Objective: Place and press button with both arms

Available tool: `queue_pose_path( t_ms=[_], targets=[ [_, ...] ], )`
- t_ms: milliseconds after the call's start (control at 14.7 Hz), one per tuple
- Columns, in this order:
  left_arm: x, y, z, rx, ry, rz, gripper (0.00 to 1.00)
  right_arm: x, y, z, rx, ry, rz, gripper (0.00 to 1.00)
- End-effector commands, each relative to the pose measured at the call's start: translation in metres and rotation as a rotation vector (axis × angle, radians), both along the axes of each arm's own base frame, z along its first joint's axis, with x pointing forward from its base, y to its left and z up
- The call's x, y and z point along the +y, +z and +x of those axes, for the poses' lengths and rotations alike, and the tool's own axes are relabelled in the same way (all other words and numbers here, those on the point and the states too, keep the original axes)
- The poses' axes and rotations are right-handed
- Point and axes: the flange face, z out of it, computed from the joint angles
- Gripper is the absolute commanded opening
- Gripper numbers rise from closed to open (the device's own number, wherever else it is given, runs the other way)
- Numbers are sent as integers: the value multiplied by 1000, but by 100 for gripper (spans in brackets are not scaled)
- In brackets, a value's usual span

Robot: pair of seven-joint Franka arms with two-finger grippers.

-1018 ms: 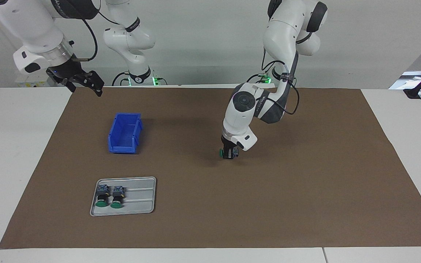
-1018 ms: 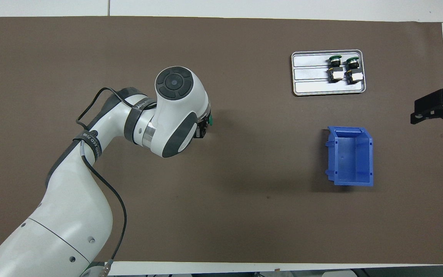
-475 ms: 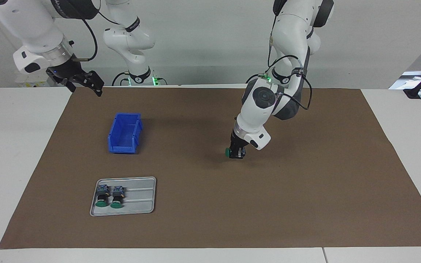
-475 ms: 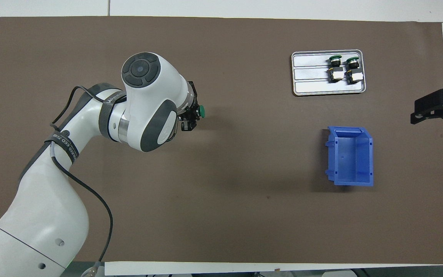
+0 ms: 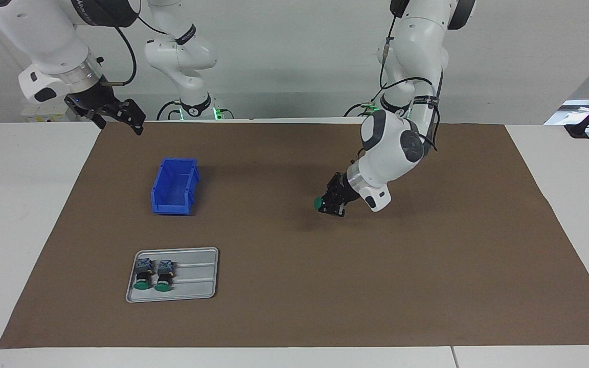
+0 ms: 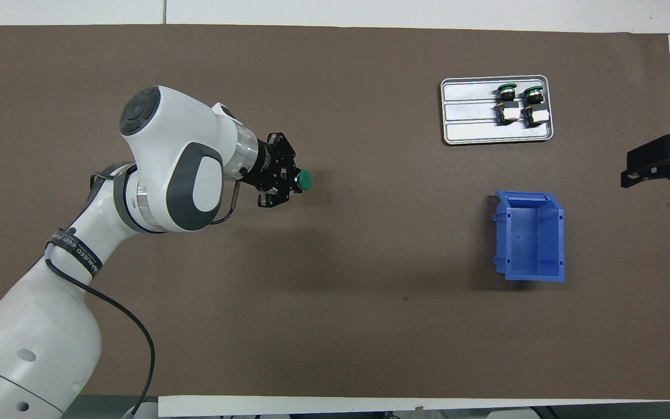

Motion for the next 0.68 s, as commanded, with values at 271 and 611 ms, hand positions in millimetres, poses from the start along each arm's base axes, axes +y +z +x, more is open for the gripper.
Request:
queue_pose_path(
  t_ms=[271,611],
  targets=[
    [75,-20,-8,-49,121,-223,2,-1,0,-6,-10,20,5,99],
    [97,-33,-31,-93,179,-395,2,-1,0,-6,-10,20,5,99]
  ],
)
